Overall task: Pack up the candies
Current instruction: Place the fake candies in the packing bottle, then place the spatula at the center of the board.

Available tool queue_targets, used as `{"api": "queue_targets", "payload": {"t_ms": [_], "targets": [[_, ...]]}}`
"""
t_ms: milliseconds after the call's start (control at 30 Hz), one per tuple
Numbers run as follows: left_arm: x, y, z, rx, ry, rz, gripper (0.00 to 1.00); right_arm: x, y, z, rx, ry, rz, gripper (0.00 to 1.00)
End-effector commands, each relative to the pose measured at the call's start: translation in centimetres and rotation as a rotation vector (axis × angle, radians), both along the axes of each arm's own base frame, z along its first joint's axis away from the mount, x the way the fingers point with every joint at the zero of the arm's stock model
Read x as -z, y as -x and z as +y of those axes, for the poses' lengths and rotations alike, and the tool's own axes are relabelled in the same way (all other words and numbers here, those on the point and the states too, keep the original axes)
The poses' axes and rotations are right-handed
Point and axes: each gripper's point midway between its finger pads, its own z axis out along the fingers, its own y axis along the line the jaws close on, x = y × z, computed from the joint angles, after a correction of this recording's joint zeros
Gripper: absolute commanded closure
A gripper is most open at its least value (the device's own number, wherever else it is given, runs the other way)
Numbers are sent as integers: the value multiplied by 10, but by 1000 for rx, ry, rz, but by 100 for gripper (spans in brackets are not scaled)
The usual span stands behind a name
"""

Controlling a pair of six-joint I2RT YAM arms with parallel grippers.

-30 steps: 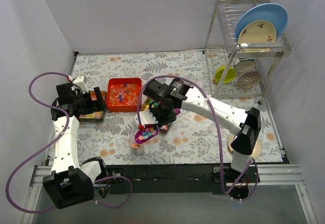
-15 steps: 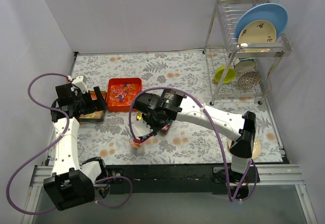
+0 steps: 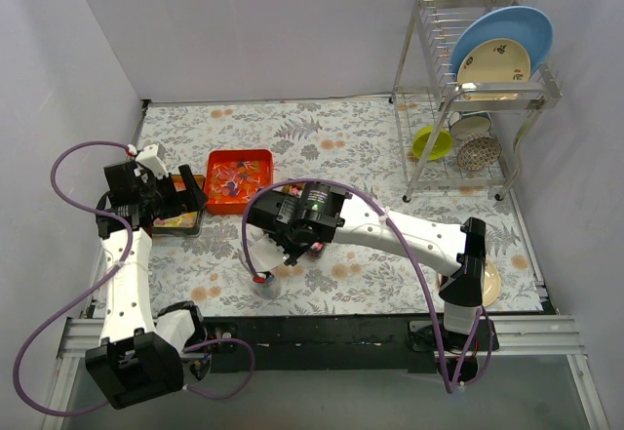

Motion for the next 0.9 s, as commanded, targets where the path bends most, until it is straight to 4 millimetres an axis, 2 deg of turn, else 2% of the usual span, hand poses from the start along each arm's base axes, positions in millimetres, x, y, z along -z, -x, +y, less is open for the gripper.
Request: {"api": "queue_targets", "payload": {"t_ms": [0,267,400,500,533,600,633,667,700,733,767,800,833,867], "targets": [[-10,1,-4,9,14,-47,2,-27,-14,-3,-67,17,-128,99],[-14,-2,-8,19,43,-52,2,-31,-15,-18,-39,22,-149,99],[-22,-4,-11,24,58,-65,2,-42,-24,-29,186,-124,-57,99],[-24,-5,-10,15,68,-62,2,-46,-48,-42,374,-237,13,99],[-25,-6,-9,6,63,-61,2,-45,-57,-54,490,-292,69,99],[-25,-7,-6,-18,63,-57,2,-47,-70,-51,600,-417,138,99],[-25,-8,-3,-34,58,-56,2,-41,-82,-67,726,-465,169,99],[-26,-9,-2,-47,59,-59,2,-39,-88,-71,781,-509,188,99],[-26,-9,-1,-52,56,-62,2,-41,-99,-66,812,-593,194,99],[-26,-10,1,-65,55,-66,2,-46,-109,-78,902,-668,198,99],[-25,-11,4,-89,52,-60,2,-27,-113,-85,956,-665,207,99],[-23,-12,4,-105,69,-50,2,-33,-127,-82,983,-756,181,99],[-19,-11,3,-113,82,-27,2,-37,-136,-93,1032,-812,170,99],[-11,-11,6,-138,89,4,2,-18,-138,-99,1079,-812,181,99]]}}
